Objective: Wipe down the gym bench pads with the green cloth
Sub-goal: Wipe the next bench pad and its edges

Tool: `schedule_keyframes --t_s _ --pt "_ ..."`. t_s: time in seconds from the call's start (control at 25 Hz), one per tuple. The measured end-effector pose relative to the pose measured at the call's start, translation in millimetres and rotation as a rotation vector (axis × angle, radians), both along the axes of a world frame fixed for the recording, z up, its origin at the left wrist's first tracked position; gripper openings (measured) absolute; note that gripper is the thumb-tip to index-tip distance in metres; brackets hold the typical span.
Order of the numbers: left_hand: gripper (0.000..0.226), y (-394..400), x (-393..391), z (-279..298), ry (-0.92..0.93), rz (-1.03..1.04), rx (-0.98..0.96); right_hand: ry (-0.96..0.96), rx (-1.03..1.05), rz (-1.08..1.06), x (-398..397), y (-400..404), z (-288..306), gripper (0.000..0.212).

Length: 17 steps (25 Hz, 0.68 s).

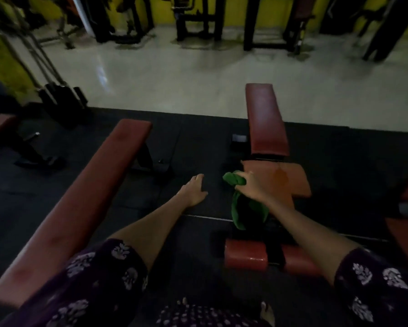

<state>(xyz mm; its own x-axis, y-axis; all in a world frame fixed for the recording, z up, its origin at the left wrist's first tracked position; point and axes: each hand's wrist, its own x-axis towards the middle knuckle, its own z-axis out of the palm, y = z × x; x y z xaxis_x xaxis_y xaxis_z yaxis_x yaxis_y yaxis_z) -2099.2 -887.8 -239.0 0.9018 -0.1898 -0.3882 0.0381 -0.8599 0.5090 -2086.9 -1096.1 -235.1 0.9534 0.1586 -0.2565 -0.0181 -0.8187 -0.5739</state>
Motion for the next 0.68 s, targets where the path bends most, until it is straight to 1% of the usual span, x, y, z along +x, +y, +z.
schedule_keyframes --t_s 0.12,0.28,0.36,0.52,0.68 --pt "0.070 5 2 1 -0.003 -0.104 -0.017 -0.032 -0.031 -0.080 -27 5 7 0.048" --pt "0.069 5 0 4 -0.021 -0.204 -0.054 -0.046 -0.055 -0.144 -58 10 12 0.035" --pt "0.069 5 -7 6 -0.040 -0.224 -0.073 -0.036 -0.062 -0.180 -70 13 15 0.034" --pt "0.070 8 -30 -4 -0.008 -0.319 -0.034 0.002 -0.123 -0.245 -98 22 9 0.047" --pt "0.072 13 -48 -19 0.039 -0.414 -0.034 0.050 -0.114 -0.334 -130 32 -3 0.050"
